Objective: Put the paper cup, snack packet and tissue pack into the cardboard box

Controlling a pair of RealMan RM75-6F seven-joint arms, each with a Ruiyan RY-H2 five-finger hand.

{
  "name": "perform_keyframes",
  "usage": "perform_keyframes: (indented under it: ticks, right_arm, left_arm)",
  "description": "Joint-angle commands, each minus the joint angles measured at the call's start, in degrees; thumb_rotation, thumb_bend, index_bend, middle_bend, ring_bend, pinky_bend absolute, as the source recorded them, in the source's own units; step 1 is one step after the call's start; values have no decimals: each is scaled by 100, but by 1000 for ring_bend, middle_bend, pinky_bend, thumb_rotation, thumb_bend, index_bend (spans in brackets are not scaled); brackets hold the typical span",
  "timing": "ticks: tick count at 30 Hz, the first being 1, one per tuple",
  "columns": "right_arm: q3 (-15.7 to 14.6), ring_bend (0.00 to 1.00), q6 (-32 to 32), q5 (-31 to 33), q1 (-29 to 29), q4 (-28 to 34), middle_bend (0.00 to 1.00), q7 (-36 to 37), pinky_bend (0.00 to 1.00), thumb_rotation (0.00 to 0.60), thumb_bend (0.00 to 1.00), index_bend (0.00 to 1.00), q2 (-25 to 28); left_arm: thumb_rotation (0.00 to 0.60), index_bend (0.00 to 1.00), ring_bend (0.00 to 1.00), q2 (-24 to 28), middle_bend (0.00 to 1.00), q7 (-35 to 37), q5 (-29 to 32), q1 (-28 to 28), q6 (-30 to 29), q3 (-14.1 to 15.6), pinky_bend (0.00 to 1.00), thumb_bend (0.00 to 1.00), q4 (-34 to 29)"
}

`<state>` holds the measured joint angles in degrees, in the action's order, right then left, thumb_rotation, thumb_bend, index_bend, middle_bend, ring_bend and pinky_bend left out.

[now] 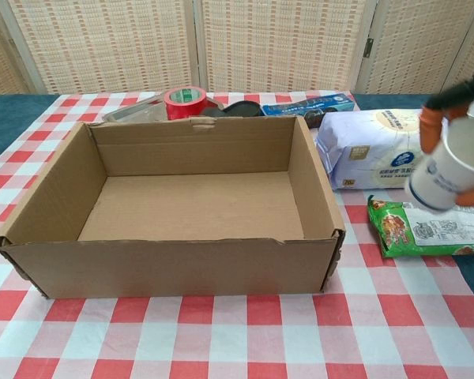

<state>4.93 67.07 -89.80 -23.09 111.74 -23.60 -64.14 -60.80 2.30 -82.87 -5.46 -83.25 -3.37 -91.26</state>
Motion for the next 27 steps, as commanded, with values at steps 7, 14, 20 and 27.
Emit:
perform_keyframes:
  ticks: [7, 14, 20, 27]
  right_arm:
    - [1088, 463, -752, 632, -1337, 274, 438, -602, 662, 600, 151, 750, -953]
    - [1393, 463, -1214, 1368, -2251, -404, 450, -1070, 662, 600, 152, 762, -2102]
    - [1507, 357, -1415, 1978, -2757, -1057, 420, -1212, 544, 600, 55, 596, -2718]
    - [1471, 0, -1507, 2538, -2950, -969, 0, -1274, 0, 600, 0, 0, -2528]
  left_arm:
    - [600, 0, 0, 37, 0, -66, 113, -47, 176, 11, 37, 215, -43]
    - [600, 0, 0, 9, 0, -110, 221, -53, 206, -25, 37, 215, 4]
    - [600, 0, 0, 7, 0, -93, 222, -40, 188, -24, 37, 214, 10]
    - [600, 0, 0, 26, 0, -31, 234, -35, 182, -39, 37, 214, 30]
